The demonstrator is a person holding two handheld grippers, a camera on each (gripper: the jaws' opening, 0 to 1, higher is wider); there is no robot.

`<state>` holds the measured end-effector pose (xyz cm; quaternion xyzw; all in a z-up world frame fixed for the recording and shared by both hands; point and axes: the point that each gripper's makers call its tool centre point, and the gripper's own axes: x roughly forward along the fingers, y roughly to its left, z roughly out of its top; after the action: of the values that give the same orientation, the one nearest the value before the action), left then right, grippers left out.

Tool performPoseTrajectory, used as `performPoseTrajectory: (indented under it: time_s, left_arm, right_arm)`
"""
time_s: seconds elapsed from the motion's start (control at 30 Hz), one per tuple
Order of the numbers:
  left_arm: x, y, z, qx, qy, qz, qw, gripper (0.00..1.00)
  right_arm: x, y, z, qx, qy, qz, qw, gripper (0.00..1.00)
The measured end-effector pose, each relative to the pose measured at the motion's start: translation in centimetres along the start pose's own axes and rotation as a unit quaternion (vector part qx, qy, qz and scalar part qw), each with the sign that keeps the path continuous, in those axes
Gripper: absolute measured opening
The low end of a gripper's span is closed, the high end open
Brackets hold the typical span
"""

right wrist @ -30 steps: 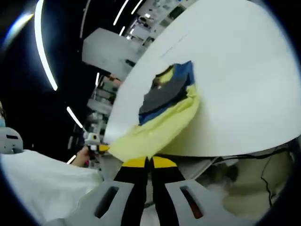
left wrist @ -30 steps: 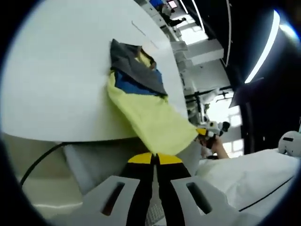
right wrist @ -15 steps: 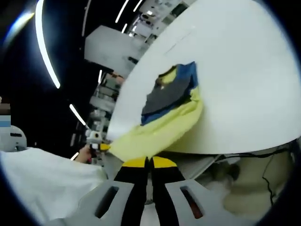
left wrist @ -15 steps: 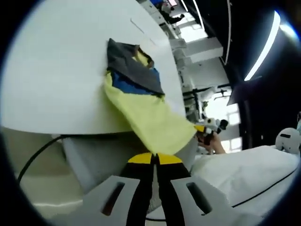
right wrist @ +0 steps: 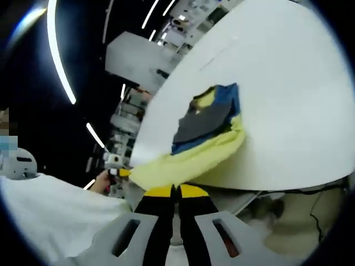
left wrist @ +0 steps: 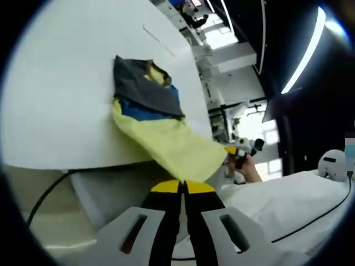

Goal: Fold the garment on the visible template until the final outline fits inside the template.

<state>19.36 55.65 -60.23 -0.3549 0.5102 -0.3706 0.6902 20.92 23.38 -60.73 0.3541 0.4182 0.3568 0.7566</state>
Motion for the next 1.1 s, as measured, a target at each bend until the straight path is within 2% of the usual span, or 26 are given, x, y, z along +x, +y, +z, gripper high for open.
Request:
performPoseTrajectory:
  time_s: [0.37,0.7,0.83,1.1]
  left_arm:
    - [-0.2,-0.9,3.5,0.005,-0.02,-0.021,0.9996,0.0]
    - [0.4,-0.8,5.9,0.002,-0.022,-0.023,0.9995,0.0]
    - [0.5,-1.0,6.5,0.004,-0.024,-0.025,0.9994,0.0]
    - [0.8,-1.1,8.9,0.009,-0.032,-0.027,0.9991,0.0]
  right_arm:
    - [0.6,0.3,3.0,-0.006,-0.02,0.01,0.9997,0.03]
    - [1.5,-0.2,5.5,0.003,-0.041,0.016,0.999,0.03]
    - [1.7,-0.3,6.6,-0.001,-0.045,0.02,0.9988,0.03]
    - [2.3,-0.3,8.7,-0.012,-0.048,0.023,0.9985,0.03]
